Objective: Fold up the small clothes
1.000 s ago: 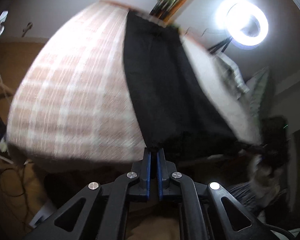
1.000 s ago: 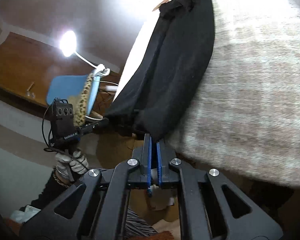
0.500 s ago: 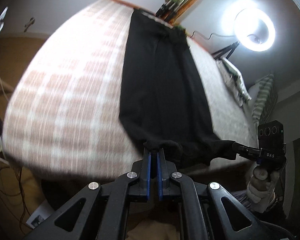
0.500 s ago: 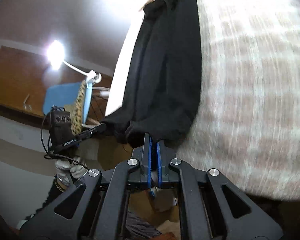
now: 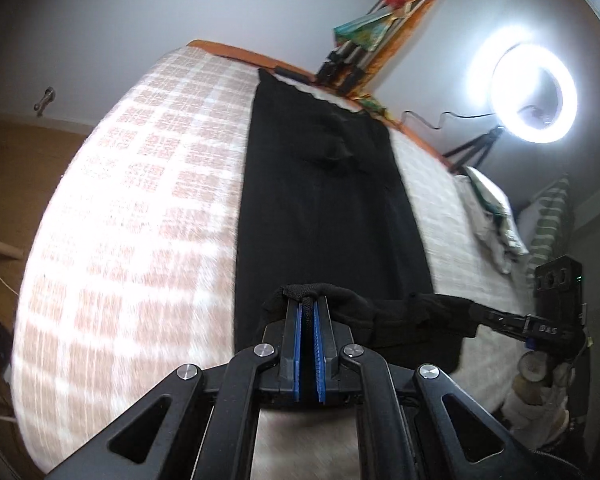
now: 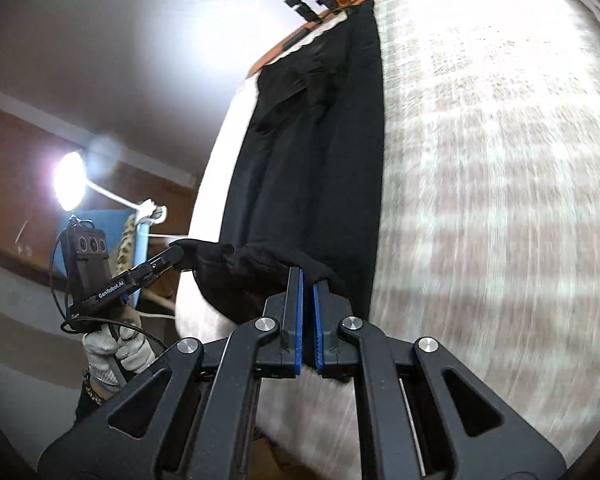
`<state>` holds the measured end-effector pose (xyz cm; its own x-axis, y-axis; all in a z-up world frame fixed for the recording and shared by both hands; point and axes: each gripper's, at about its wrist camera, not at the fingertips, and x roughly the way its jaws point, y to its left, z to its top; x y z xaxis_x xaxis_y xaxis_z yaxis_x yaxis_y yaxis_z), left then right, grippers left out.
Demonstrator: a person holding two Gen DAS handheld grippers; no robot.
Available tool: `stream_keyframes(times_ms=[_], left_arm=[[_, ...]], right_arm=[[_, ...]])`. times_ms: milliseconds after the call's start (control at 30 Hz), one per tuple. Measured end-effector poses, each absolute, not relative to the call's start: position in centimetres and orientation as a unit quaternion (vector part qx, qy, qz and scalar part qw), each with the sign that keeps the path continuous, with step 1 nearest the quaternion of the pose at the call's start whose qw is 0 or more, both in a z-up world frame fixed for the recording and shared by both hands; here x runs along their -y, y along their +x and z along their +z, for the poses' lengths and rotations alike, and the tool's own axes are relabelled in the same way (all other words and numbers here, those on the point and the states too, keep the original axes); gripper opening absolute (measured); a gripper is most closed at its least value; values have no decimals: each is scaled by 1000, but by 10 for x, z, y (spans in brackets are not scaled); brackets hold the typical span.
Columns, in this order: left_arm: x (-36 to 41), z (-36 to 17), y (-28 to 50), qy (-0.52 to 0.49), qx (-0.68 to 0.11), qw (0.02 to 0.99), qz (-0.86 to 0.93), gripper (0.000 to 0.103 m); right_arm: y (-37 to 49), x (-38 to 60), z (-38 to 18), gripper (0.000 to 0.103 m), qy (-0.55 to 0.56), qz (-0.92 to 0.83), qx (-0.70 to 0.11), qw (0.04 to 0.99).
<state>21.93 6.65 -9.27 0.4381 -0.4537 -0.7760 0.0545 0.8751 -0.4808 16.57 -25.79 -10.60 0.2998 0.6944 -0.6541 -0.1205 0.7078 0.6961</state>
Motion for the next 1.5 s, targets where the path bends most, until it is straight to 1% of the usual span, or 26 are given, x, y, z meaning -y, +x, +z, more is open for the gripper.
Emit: stream_keyframes(times_ms=[200, 233, 267, 300, 333, 400, 467, 500, 600, 667, 800, 967, 1167, 1300, 1400, 1500], left_arm=[[-75, -114, 236, -200, -515, 824, -130, 3], [-78, -115, 237, -200, -511, 827, -124, 5], [-79, -114, 239, -199, -506, 831, -119, 10], [-82, -113, 240, -197, -499, 836, -114, 26], [-86, -110, 240, -197, -494, 840, -109, 34], [-90, -104, 237, -202, -486, 843, -111, 34], [-88, -97, 226, -198, -481, 845, -128, 33], [-84, -94, 218, -188, -479, 846, -141, 32], [-64, -92, 200, -149, -486, 842, -181, 28], [-49, -98, 191, -115, -500, 835, -199, 27], [-32, -119, 190, -89, -527, 821, -203, 25], [-28, -126, 207, -86, -533, 819, -192, 24], [-29, -123, 243, -97, -513, 837, -164, 24], [-39, -117, 266, -98, -486, 860, -125, 24], [-46, -110, 273, -107, -474, 866, -117, 24], [-50, -103, 276, -95, -462, 875, -111, 25]], right_arm=[[196, 260, -123, 6, 263, 257, -542, 756], [199, 259, -127, 6, 261, 257, -544, 755], [200, 259, -128, 6, 257, 255, -546, 756], [202, 258, -129, 6, 250, 250, -548, 758], [203, 259, -127, 8, 244, 247, -548, 761], [206, 265, -123, 15, 240, 241, -550, 763], [200, 272, -107, 35, 227, 231, -527, 786], [196, 275, -98, 36, 219, 234, -515, 795], [176, 273, -77, 36, 203, 279, -489, 801], [163, 261, -75, 36, 175, 307, -488, 798], [151, 228, -100, 36, 106, 319, -522, 784], [158, 207, -119, 36, 68, 323, -540, 774], [186, 206, -118, 36, 74, 309, -525, 790], [212, 227, -109, 36, 103, 257, -503, 819], [223, 246, -100, 36, 124, 232, -484, 834], [229, 260, -92, 36, 132, 223, -474, 842]])
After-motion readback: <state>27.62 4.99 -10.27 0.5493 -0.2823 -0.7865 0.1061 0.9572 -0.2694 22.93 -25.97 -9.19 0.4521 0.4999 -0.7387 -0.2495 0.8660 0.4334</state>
